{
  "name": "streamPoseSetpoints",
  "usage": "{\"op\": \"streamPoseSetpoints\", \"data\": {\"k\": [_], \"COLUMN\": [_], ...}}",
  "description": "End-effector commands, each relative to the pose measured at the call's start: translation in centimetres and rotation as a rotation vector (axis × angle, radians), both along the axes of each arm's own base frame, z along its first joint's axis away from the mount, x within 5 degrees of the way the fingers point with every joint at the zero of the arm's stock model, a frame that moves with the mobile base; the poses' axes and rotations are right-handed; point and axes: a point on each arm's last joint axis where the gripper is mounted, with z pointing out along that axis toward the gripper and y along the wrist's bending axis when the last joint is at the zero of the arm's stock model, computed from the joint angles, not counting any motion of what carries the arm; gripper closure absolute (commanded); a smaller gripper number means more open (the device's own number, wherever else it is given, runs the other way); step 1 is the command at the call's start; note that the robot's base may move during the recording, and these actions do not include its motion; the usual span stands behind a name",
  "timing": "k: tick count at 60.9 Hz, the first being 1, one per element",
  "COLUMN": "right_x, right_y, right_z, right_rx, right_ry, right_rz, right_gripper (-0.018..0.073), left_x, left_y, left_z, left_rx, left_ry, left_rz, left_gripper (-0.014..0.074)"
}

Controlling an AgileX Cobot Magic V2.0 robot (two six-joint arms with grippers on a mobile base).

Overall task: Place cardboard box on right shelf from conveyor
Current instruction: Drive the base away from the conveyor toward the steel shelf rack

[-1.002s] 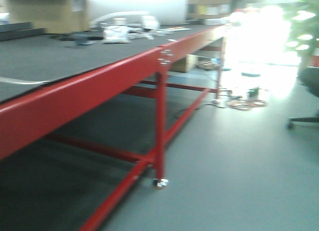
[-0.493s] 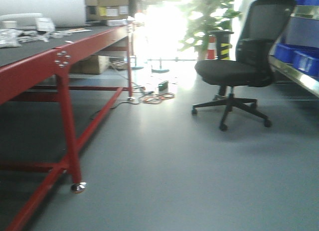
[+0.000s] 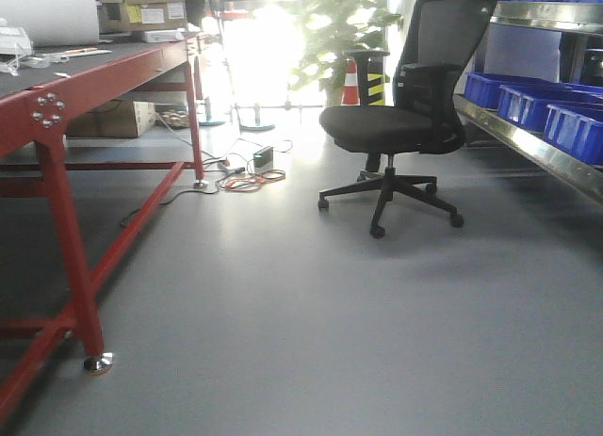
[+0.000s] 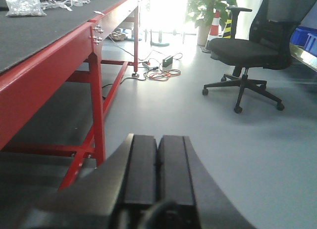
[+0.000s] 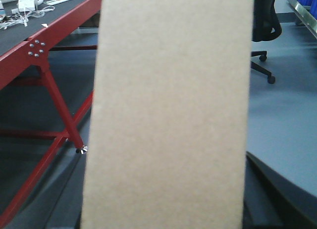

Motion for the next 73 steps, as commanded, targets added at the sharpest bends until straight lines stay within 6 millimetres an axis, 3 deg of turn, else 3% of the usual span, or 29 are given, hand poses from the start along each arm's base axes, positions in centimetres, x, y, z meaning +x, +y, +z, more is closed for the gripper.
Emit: {"op": "streamPoseSetpoints", "data": {"k": [1,73], "right_x": [0.08,0.08], "right_y": [0.06,0.06], "right_z": [1.58,1.58], "right_rx": [-0.004,-0.004], "right_ry": [-0.113,-0.113], "right_rz": [0.009,0.009], "right_gripper": [0.0396,0.0396], "left_x": [-0.07,-0.08], "left_y": [0.06,0.06], "left_z": [0.57,0.58], "left_rx": [-0.008,-0.008], "left_ry": [-0.090,-0.092], "left_rz": [0.006,0.006], "left_gripper": [0.0713,0.0713]}}
